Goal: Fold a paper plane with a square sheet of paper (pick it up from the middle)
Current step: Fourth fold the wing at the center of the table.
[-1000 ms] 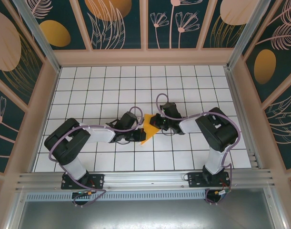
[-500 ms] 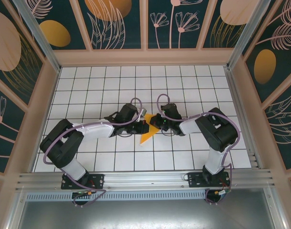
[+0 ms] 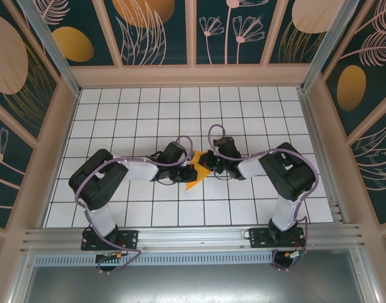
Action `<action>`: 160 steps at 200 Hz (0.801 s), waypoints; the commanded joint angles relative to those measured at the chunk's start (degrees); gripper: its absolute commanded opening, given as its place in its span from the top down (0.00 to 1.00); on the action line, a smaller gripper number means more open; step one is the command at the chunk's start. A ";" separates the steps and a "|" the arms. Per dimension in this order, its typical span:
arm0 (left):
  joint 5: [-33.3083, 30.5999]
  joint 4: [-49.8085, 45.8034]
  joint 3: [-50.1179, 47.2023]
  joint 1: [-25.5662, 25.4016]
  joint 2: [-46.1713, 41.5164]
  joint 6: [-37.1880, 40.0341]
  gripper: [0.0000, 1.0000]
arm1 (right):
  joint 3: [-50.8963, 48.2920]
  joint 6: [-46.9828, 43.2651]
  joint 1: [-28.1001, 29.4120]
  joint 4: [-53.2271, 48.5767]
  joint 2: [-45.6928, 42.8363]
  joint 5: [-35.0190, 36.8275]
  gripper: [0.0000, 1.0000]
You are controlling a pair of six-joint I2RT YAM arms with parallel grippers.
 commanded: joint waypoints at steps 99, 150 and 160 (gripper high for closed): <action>4.56 0.04 -12.29 0.41 -6.93 -0.61 0.91 | 0.41 -1.39 0.72 -10.11 2.55 4.91 1.00; 3.93 -3.77 -13.60 0.38 -8.92 0.18 0.90 | 0.46 -1.56 0.71 -10.99 2.43 5.44 1.00; 3.87 -4.22 -13.90 0.32 -9.28 0.32 0.90 | 0.54 -1.54 0.68 -10.99 2.51 5.48 1.00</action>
